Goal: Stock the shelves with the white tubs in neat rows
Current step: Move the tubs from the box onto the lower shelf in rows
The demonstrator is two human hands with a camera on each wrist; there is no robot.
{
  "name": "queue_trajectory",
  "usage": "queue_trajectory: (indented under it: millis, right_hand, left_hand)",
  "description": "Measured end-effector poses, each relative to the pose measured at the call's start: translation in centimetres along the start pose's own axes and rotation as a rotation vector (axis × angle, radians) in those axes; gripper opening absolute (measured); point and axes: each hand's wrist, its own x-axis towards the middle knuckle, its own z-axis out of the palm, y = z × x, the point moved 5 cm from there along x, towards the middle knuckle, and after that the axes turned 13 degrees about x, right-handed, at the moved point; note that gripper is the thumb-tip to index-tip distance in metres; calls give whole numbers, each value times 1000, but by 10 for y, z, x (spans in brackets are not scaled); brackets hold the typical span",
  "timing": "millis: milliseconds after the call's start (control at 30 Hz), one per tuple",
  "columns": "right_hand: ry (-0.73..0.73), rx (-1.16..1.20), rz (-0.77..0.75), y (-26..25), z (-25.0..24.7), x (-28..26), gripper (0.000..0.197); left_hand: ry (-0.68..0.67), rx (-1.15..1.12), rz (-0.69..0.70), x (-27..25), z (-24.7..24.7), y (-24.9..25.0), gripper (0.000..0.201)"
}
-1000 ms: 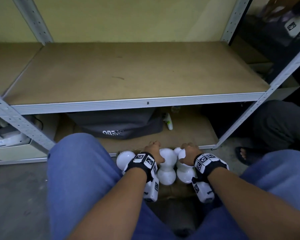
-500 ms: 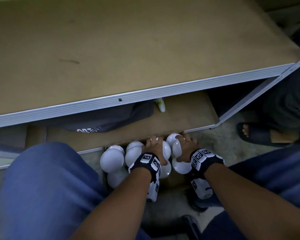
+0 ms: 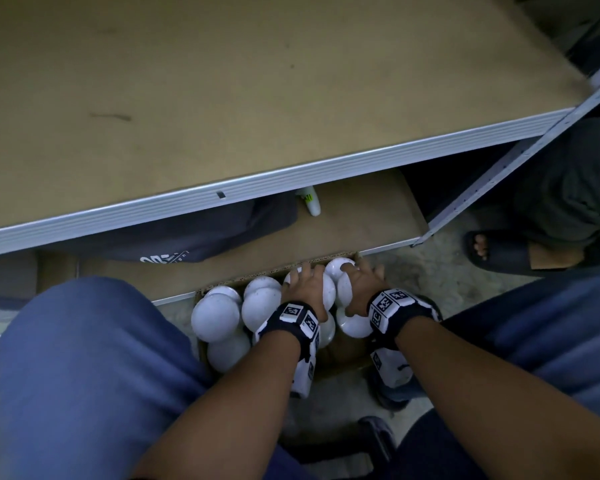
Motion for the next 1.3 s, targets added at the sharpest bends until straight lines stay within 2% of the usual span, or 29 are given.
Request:
queue_trajectory:
  millis: [100,233,367,533,667,967,1133,1300]
  right_hand:
    - [47,3,-14,-11,-16,-15,94]
    - [114,-43,-98,-30,-44,-39,81]
    - [192,-45,-163,-40,-78,-79,90]
    - [276,22,-234,-50,-113,-135,81]
    - [342,64,-289,-59,-137,-179,85]
    - [516,161,-454,-82,-197,-266,78]
    - [616,181,-514,-101,-230,-288,81]
    - [655,217,-549,-121,-256,-278,70]
  left_hand:
    - [40,-34,-6,-12,-18,1,88]
    - [96,-93,-9,-34,-50,-3,85]
    - [178,-70,24,-63,-91,-10,87]
    - [239,-28,74,-109,-140,-13,90]
    - [271,-18,95,-144,-177,-13,90]
    - [507,-104,118,-213,-258,-23,83]
    - [588,-163,119,-232,-297,-37,85]
    - [634,-172,96,-225,-328,-51,84]
